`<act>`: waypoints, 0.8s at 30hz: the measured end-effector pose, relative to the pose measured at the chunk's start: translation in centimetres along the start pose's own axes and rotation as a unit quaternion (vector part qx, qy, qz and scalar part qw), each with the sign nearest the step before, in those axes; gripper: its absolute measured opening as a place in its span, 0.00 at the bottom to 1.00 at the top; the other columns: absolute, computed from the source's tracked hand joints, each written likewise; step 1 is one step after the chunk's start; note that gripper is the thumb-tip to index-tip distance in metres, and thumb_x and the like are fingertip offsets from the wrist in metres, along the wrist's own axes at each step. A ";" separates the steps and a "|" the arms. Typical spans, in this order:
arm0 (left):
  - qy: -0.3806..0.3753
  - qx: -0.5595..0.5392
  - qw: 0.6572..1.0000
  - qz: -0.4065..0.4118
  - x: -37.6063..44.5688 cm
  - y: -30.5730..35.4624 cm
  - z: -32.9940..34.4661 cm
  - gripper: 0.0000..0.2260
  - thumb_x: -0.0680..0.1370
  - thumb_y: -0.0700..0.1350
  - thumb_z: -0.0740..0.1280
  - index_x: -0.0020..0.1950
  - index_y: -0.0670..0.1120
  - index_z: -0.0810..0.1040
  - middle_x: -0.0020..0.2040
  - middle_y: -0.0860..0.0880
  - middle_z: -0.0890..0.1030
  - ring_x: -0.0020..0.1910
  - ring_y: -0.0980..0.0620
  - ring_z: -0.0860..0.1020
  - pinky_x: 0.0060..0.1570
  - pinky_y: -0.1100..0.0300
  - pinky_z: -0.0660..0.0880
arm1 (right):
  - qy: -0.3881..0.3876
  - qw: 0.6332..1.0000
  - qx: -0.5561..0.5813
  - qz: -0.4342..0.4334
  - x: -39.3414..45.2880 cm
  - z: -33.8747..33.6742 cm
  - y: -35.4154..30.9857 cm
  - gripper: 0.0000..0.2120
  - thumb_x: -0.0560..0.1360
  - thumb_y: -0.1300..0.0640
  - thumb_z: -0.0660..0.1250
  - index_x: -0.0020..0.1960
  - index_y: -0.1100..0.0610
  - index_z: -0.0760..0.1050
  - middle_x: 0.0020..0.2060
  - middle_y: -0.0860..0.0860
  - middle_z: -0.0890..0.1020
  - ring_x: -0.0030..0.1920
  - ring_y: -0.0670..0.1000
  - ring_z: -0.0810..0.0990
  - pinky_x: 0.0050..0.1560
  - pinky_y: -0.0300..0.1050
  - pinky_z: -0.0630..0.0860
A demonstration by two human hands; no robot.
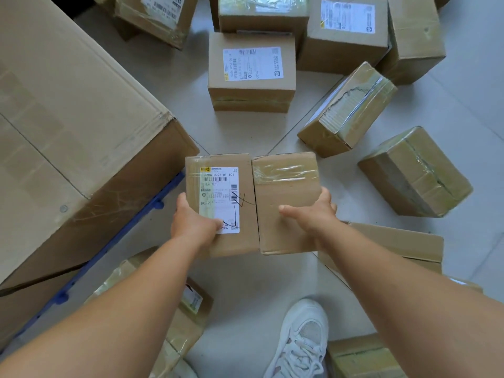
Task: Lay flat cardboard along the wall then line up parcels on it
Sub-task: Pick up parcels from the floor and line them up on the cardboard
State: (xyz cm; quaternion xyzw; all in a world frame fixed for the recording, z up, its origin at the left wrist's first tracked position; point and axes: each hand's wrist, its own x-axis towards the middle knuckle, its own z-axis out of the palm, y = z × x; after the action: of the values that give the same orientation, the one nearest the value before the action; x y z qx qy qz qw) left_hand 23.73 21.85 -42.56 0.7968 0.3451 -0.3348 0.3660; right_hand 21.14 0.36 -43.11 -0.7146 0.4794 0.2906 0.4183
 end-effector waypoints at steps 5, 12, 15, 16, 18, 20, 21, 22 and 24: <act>-0.008 -0.041 0.999 0.005 -4.1 1.2 -2.4 0.38 0.68 0.36 0.75 0.72 0.54 0.60 0.58 0.51 0.77 0.56 0.46 0.76 0.58 0.46 0.75 | 0.031 0.999 0.015 -0.005 -4.1 -2.3 -0.7 0.49 0.61 0.44 0.76 0.74 0.42 0.51 0.67 0.50 0.62 0.67 0.59 0.65 0.67 0.61 0.67; -0.021 -0.127 0.991 0.035 -12.1 5.4 -8.9 0.33 0.69 0.34 0.73 0.69 0.54 0.65 0.56 0.53 0.76 0.54 0.49 0.76 0.53 0.51 0.75 | 0.065 0.996 0.041 -0.054 -12.7 -7.3 -5.6 0.42 0.63 0.46 0.76 0.71 0.41 0.57 0.65 0.49 0.64 0.65 0.58 0.67 0.66 0.59 0.68; -0.033 -0.165 0.984 0.050 -15.6 8.0 -12.9 0.29 0.68 0.35 0.73 0.66 0.52 0.69 0.56 0.51 0.79 0.52 0.48 0.79 0.53 0.48 0.78 | 0.069 0.992 0.060 -0.091 -17.0 -9.8 -8.8 0.43 0.63 0.47 0.76 0.72 0.42 0.57 0.65 0.49 0.64 0.65 0.57 0.67 0.65 0.60 0.69; -0.039 -0.176 0.982 0.051 -16.9 8.7 -14.4 0.31 0.68 0.36 0.73 0.67 0.53 0.68 0.56 0.51 0.80 0.52 0.48 0.80 0.53 0.47 0.78 | 0.071 0.991 0.061 -0.098 -18.5 -10.6 -9.7 0.44 0.62 0.46 0.76 0.73 0.43 0.57 0.65 0.50 0.64 0.65 0.57 0.67 0.65 0.59 0.70; -0.046 -0.202 0.976 0.063 -19.3 10.1 -17.3 0.35 0.64 0.41 0.74 0.68 0.57 0.67 0.56 0.53 0.81 0.51 0.48 0.81 0.51 0.45 0.79 | 0.070 0.989 0.065 -0.116 -21.6 -12.1 -11.7 0.44 0.62 0.45 0.76 0.73 0.45 0.59 0.65 0.50 0.65 0.65 0.57 0.68 0.63 0.59 0.72; -0.031 -0.210 0.974 0.083 -20.8 10.9 -20.1 0.39 0.55 0.48 0.75 0.65 0.62 0.67 0.58 0.54 0.79 0.52 0.48 0.81 0.49 0.43 0.79 | 0.056 0.985 0.076 -0.141 -24.9 -13.6 -13.8 0.40 0.64 0.48 0.76 0.72 0.47 0.62 0.63 0.50 0.65 0.62 0.56 0.70 0.61 0.58 0.74; -0.023 -0.216 0.971 0.098 -21.7 11.3 -21.6 0.41 0.53 0.50 0.74 0.65 0.63 0.67 0.59 0.54 0.78 0.53 0.48 0.81 0.49 0.43 0.79 | 0.047 0.983 0.085 -0.157 -26.5 -14.2 -15.0 0.38 0.66 0.50 0.76 0.72 0.48 0.63 0.63 0.50 0.65 0.60 0.54 0.70 0.59 0.56 0.75; -0.018 -0.233 0.966 0.107 -22.8 11.7 -23.1 0.42 0.54 0.49 0.74 0.66 0.62 0.66 0.59 0.54 0.78 0.53 0.48 0.81 0.50 0.44 0.79 | 0.037 0.980 0.096 -0.170 -28.0 -14.8 -16.1 0.37 0.67 0.52 0.76 0.72 0.48 0.64 0.63 0.51 0.64 0.58 0.53 0.70 0.57 0.54 0.75; -0.023 -0.264 0.958 0.114 -26.4 12.7 -26.5 0.41 0.59 0.44 0.75 0.70 0.59 0.64 0.59 0.53 0.79 0.53 0.46 0.81 0.48 0.43 0.79 | 0.023 0.975 0.107 -0.194 -31.4 -15.5 -18.4 0.35 0.68 0.53 0.75 0.71 0.47 0.65 0.64 0.51 0.66 0.57 0.52 0.71 0.56 0.53 0.76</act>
State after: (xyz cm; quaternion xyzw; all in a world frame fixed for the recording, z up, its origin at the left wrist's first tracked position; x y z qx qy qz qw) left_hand 27.08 29.14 -3.86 0.6982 0.3193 -0.2060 0.6067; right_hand 26.77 4.11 -4.14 -0.7517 0.3693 0.1342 0.5297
